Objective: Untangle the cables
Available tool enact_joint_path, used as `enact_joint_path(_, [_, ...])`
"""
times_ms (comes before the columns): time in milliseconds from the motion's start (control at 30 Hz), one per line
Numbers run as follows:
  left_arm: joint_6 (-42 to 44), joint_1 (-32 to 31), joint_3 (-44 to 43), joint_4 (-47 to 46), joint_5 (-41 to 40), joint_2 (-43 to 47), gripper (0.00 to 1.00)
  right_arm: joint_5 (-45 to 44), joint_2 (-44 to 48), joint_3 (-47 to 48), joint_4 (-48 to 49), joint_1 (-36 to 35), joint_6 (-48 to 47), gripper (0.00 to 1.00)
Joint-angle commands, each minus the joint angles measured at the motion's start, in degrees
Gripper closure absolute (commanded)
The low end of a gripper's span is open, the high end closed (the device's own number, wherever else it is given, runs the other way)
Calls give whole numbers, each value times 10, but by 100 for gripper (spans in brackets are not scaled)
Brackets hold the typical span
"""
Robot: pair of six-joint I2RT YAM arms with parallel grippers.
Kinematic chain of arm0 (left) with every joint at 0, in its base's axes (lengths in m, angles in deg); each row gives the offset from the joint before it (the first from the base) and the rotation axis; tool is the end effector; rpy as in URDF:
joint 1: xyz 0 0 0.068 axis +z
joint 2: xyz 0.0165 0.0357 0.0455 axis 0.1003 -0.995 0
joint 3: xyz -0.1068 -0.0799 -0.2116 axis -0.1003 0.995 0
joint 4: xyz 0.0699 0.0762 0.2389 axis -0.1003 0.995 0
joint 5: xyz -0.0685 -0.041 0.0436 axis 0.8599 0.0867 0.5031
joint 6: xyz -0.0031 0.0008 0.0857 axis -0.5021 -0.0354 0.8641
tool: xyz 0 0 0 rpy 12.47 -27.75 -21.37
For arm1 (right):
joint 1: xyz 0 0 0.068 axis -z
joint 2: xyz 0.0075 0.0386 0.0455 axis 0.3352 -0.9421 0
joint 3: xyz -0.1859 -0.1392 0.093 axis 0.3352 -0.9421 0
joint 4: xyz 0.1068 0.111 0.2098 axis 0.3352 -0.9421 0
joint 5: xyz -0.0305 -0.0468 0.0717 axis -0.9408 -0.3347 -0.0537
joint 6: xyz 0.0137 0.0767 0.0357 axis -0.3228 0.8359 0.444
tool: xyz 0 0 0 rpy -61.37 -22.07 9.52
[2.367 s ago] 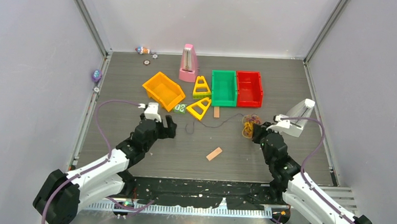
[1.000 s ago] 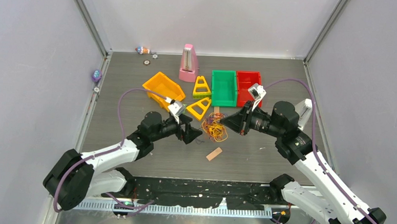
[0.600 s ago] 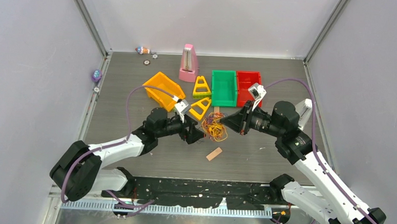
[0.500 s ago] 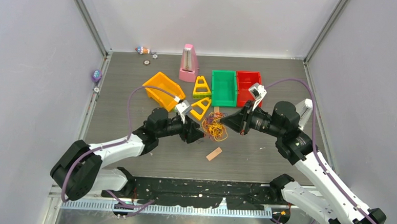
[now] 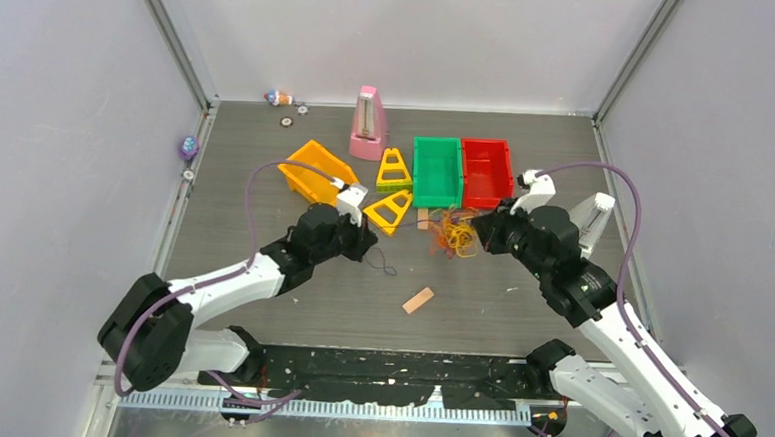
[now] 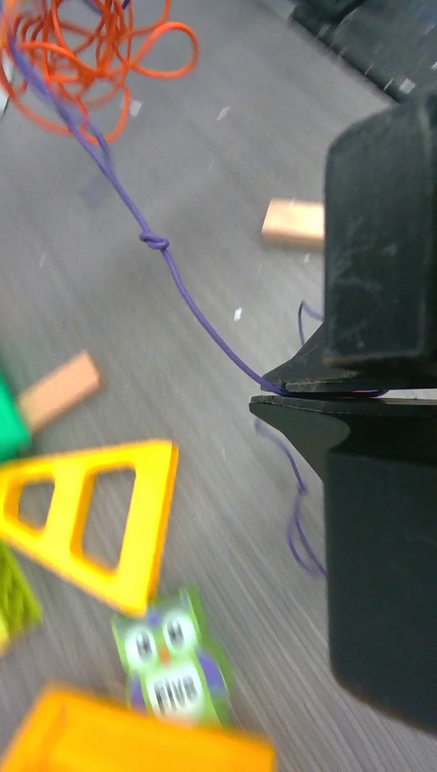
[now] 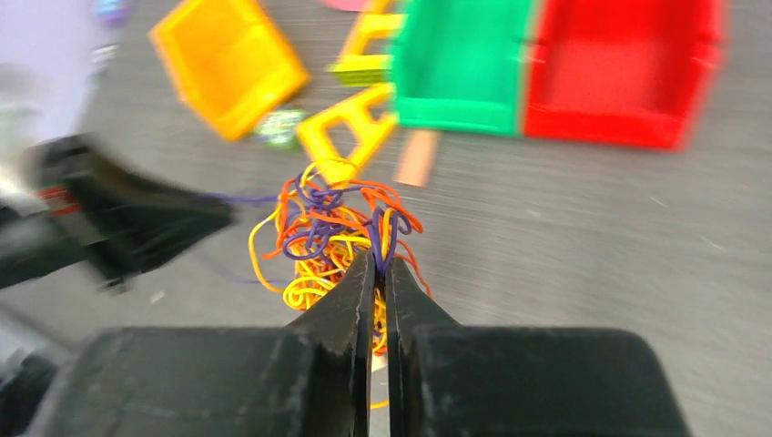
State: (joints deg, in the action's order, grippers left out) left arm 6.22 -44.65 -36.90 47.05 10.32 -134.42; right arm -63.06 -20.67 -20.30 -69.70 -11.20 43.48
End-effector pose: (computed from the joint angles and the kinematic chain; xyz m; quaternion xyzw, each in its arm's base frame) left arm 0.2342 -0.2050 0.1741 0.1988 0.8148 -0.3166 0.4431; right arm 0.1968 0.1180 0.3017 -0.0637 0.8044 0.2665 0.5271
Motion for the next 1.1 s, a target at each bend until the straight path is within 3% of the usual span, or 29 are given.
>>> enact_joint_path(0, [-11, 0, 5, 75, -252, 54, 100, -331, 1, -25, -103, 3, 89, 95])
enact_joint_path(133, [-49, 3, 18, 113, -382, 87, 100, -452, 24, -61, -165, 20, 197, 95])
enact_joint_path(300, [-114, 14, 22, 174, -502, 109, 100, -462, 84, -97, -167, 59, 242, 95])
enact_joint_path(533, [-225, 44, -32, 321, -577, 72, 100, -504, 153, -118, -201, 78, 294, 95])
enact_joint_path(733, [-251, 58, -59, 368, -591, 51, 100, -536, 172, -118, -206, 84, 273, 95])
enact_joint_path(933, [-119, 59, 15, 191, -439, 108, 100, -326, 142, -141, -45, 85, 119, 95])
enact_joint_path(1067, [-127, 59, 5, 217, -458, 108, 100, -190, 91, -145, 24, 85, 59, 95])
